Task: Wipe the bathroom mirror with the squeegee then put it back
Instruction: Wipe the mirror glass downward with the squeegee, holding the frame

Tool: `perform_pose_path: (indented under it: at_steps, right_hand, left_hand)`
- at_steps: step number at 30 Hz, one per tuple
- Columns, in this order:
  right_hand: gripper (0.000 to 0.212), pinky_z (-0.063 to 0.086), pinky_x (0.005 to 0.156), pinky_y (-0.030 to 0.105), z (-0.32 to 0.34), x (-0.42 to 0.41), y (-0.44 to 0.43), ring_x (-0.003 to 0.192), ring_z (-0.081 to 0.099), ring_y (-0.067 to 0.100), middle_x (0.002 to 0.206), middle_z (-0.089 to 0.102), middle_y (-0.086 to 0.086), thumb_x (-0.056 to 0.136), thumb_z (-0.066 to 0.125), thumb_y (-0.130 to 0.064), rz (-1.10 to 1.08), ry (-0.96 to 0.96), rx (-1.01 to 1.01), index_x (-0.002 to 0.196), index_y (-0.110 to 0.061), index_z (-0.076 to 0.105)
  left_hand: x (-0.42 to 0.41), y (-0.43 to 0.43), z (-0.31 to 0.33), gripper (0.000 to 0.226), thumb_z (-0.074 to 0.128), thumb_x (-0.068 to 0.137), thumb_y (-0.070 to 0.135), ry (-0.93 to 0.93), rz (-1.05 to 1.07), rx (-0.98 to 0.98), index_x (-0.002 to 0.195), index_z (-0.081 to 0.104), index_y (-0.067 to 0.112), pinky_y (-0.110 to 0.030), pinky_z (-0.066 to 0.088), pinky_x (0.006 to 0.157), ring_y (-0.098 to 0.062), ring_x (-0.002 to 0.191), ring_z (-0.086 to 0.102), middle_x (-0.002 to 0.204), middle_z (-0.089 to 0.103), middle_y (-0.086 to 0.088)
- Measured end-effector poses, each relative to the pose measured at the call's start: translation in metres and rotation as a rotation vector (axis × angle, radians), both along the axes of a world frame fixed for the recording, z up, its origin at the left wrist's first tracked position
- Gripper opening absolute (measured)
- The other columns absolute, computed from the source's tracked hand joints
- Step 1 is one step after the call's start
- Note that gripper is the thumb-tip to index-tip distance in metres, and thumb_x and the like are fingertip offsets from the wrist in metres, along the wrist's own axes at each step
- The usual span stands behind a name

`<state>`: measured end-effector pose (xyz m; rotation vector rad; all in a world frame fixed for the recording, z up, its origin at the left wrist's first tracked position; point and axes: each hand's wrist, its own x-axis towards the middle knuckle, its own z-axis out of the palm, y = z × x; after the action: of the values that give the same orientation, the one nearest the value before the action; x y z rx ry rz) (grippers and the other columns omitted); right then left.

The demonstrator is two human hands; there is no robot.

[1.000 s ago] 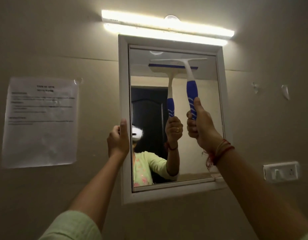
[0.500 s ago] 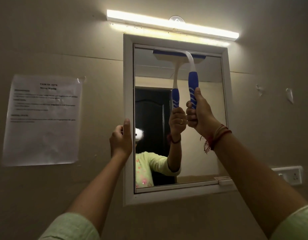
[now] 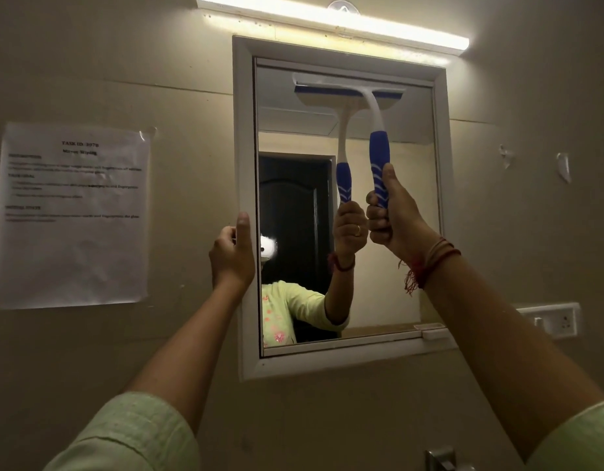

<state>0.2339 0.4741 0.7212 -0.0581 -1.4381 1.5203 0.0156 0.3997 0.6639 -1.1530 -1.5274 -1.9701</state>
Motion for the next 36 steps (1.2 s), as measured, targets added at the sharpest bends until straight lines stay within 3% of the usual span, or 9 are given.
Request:
perform_pose_path:
  at_steps: [3, 7, 13, 20, 24, 27, 36]
  right_hand:
    - [0.063, 0.033, 0.031, 0.012, -0.006, 0.003, 0.0, 0.027, 0.037, 0.004, 0.034, 0.042, -0.007, 0.093, 0.026, -0.057, -0.015, -0.019, 0.008, 0.05, -0.015, 0.044]
    - [0.075, 0.033, 0.03, 0.011, -0.017, 0.006, -0.002, 0.025, 0.038, 0.004, 0.032, 0.043, -0.008, 0.095, 0.022, -0.056, 0.052, -0.016, 0.003, 0.036, -0.019, 0.051]
    - [0.058, 0.036, 0.031, 0.012, -0.035, 0.009, 0.006, 0.027, 0.042, 0.004, 0.034, 0.047, -0.008, 0.096, 0.024, -0.053, -0.023, -0.017, 0.021, 0.058, -0.015, 0.046]
    - [0.074, 0.035, 0.032, 0.011, -0.068, 0.01, 0.014, 0.028, 0.039, 0.003, 0.036, 0.046, -0.007, 0.094, 0.022, -0.056, 0.137, -0.036, -0.011, 0.039, -0.021, 0.056]
    - [0.077, 0.038, 0.033, 0.011, -0.083, 0.009, 0.014, 0.028, 0.042, 0.002, 0.036, 0.048, -0.007, 0.095, 0.018, -0.055, 0.227, -0.023, -0.04, 0.04, -0.021, 0.06]
    - [0.075, 0.037, 0.034, 0.01, -0.096, 0.008, 0.017, 0.029, 0.043, 0.002, 0.038, 0.05, -0.008, 0.095, 0.02, -0.055, 0.179, -0.032, -0.028, 0.042, -0.022, 0.061]
    - [0.068, 0.031, 0.034, 0.01, -0.148, 0.007, 0.016, 0.031, 0.039, -0.001, 0.039, 0.049, -0.009, 0.093, 0.02, -0.054, 0.186, -0.052, -0.022, 0.047, -0.025, 0.061]
  left_hand:
    - [0.0, 0.0, 0.0, 0.053, 0.029, 0.093, 0.053, -0.008, 0.006, -0.006, 0.075, 0.05, 0.009, -0.024, 0.031, 0.051, -0.009, 0.058, 0.043, 0.062, 0.046, 0.001]
    - [-0.001, 0.002, 0.0, 0.054, 0.028, 0.092, 0.056, -0.017, 0.016, -0.013, 0.075, 0.05, 0.009, -0.025, 0.03, 0.051, -0.01, 0.058, 0.042, 0.062, 0.046, 0.001]
    - [0.002, 0.001, 0.002, 0.048, 0.027, 0.092, 0.056, -0.015, 0.026, -0.014, 0.061, 0.039, 0.02, -0.026, 0.026, 0.049, -0.008, 0.054, 0.039, 0.059, 0.041, 0.002]
    - [0.001, 0.002, -0.001, 0.048, 0.028, 0.092, 0.055, -0.031, 0.053, -0.014, 0.059, 0.039, 0.021, -0.024, 0.026, 0.048, -0.006, 0.054, 0.04, 0.059, 0.043, 0.004]
    - [0.002, 0.002, 0.001, 0.048, 0.029, 0.093, 0.054, -0.038, 0.079, -0.02, 0.058, 0.036, 0.022, -0.022, 0.025, 0.048, -0.005, 0.054, 0.038, 0.058, 0.042, 0.005]
    - [0.001, 0.003, 0.001, 0.048, 0.03, 0.093, 0.053, -0.034, 0.082, -0.014, 0.057, 0.036, 0.022, -0.018, 0.029, 0.046, -0.005, 0.053, 0.038, 0.057, 0.042, 0.005]
    - [0.0, 0.002, 0.0, 0.049, 0.028, 0.092, 0.056, -0.045, 0.067, -0.033, 0.059, 0.037, 0.022, -0.024, 0.028, 0.05, -0.006, 0.056, 0.039, 0.06, 0.042, 0.004]
